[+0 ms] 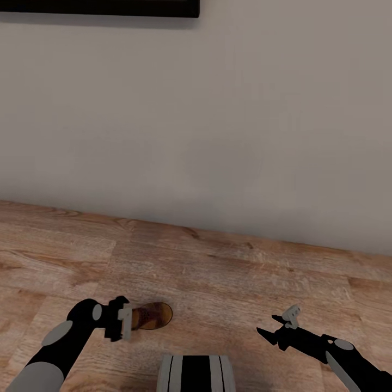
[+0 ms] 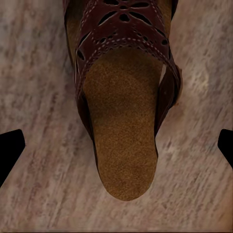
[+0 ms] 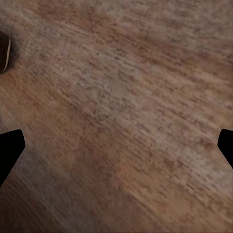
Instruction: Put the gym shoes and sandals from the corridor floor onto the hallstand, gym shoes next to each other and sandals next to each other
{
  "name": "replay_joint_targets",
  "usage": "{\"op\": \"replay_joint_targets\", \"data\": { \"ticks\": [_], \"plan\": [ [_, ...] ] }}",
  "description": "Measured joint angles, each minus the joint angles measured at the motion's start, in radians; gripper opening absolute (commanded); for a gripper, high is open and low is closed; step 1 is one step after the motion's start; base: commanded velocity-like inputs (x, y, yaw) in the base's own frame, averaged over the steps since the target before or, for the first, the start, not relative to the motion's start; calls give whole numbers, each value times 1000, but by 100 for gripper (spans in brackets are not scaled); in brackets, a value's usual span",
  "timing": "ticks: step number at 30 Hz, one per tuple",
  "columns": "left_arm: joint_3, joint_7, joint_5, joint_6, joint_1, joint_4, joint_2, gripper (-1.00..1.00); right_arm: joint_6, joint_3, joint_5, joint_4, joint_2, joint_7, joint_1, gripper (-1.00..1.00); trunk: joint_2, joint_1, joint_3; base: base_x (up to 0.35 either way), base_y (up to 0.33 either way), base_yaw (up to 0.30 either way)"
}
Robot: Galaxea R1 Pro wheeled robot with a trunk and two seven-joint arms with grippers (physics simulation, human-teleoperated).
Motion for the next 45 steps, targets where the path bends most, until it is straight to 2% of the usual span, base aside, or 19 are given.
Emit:
{"op": "replay_joint_targets", "data": {
  "ticks": [5,10,14,25,33,41,45],
  "plan": [
    [4,1,-48,10,2,-7,-4,100,0,0,0,0,0,0,0,100,0,0,0,0,0,0],
    [3,1,-65,12,7,-9,-6,100,0,0,0,0,0,0,0,100,0,0,0,0,0,0],
    [-1,1,-68,12,10,-8,-6,100,0,0,0,0,0,0,0,100,0,1,-9,0,0,0],
    [-1,4,-70,12,10,-8,-4,100,0,0,0,0,0,0,0,100,-3,6,-66,0,0,0],
    [2,6,-71,16,1,-9,2,100,0,0,0,0,0,0,0,100,-3,6,-77,0,0,0],
    [1,8,-75,39,3,-12,7,100,0,1,1,0,0,0,0,100,-3,6,-79,0,0,0],
    [6,9,-126,42,6,-12,5,100,0,1,2,0,1,0,0,100,-3,6,-79,0,0,0]
  ]
}}
